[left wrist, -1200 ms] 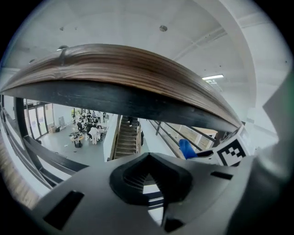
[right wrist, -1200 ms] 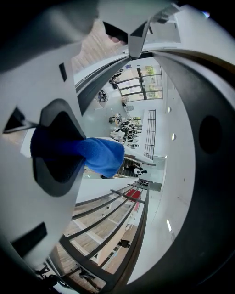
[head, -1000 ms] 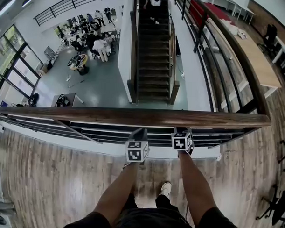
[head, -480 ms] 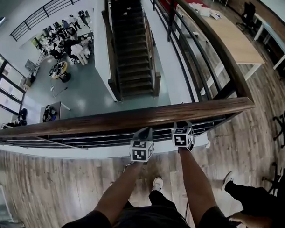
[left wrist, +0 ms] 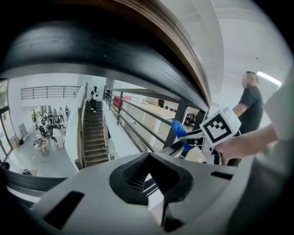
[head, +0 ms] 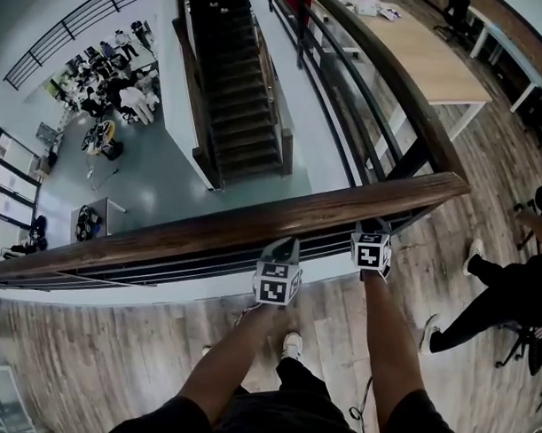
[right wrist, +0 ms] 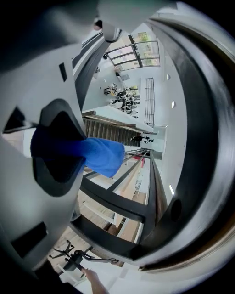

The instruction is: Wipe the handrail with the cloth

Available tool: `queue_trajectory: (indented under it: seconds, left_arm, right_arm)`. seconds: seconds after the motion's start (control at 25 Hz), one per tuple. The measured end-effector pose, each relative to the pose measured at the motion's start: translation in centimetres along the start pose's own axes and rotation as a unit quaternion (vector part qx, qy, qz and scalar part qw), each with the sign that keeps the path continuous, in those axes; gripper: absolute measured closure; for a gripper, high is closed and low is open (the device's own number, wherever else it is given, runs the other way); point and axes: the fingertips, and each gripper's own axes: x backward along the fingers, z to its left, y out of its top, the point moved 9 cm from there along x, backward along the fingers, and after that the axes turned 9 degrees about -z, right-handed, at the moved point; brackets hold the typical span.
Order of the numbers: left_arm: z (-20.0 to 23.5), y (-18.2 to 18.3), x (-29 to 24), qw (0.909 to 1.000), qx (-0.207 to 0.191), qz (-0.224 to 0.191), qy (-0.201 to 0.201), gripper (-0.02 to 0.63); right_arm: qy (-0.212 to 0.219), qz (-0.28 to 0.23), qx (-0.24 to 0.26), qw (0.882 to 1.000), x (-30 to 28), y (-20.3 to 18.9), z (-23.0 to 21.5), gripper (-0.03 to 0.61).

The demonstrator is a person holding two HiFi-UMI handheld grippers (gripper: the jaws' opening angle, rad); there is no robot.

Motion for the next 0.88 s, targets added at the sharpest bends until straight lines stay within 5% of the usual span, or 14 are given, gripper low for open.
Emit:
queue_trajectory:
  seconds: [0.56,0.72,0.88]
  left_arm:
    - [-6.0,-0.1,-4.2,0.9986,-0.020,0.004,-0.049,0.611]
    - [-6.6,0.0,-3.8,0.9983,-0.017,-0.005,-0.056,0.611]
    - [-4.9,-1.0,-1.9,0.9984,-0.014,-0.019,-0.052,0.611]
  right_arm:
    - [-0.058,0.030,-0.009,0.998,-1.5,-2.7,-12.2,0.468]
    - [-0.076,0.031,0.002,0.997,-0.9,-3.0,-13.0,0.468]
    - [-0.063,-0.017,0.005,0.998,1.3,-2.8,-9.0,0.468]
